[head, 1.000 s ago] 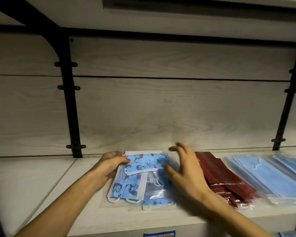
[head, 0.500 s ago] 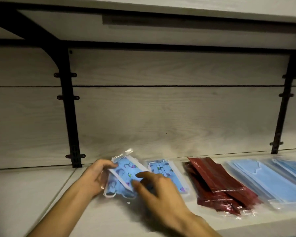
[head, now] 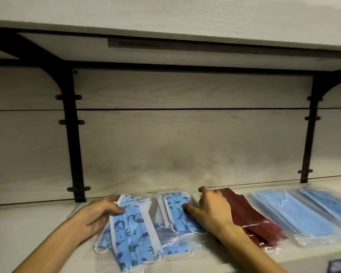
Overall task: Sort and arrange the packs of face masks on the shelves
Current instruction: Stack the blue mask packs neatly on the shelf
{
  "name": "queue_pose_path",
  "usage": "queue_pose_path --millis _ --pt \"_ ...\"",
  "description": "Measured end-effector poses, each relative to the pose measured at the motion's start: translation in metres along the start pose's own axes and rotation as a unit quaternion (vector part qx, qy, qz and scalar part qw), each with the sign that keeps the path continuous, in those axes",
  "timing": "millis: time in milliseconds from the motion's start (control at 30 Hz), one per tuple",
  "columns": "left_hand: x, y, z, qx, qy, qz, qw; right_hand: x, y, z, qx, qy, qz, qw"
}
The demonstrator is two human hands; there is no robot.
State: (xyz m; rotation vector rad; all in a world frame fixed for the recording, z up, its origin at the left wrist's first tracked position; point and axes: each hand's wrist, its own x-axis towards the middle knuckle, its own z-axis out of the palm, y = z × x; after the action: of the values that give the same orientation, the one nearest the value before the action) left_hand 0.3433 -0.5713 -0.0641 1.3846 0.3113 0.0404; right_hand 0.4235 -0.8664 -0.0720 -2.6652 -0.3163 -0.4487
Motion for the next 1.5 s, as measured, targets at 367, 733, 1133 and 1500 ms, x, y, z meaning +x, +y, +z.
queue_pose_path --millis 367,733,1133,1500 --pt "-0.005 -0.012 0.009 -0.015 0.081 0.066 0.994 -0.001 0.001 0.007 0.320 -0.025 -0.043 0.946" --pt "0.007 -0.014 -0.004 -0.015 0.128 0.085 0.988 0.006 -0.012 -0.020 0.629 0.014 0.118 0.768" --pt "-0.009 -0.007 0.007 0.000 0.058 0.034 0.998 -0.003 -0.091 0.024 0.582 -0.084 0.070 0.805" --pt "0.004 -0.010 0.006 -0.019 0.073 0.070 0.995 0.003 -0.082 0.035 0.367 -0.061 -0.059 0.926"
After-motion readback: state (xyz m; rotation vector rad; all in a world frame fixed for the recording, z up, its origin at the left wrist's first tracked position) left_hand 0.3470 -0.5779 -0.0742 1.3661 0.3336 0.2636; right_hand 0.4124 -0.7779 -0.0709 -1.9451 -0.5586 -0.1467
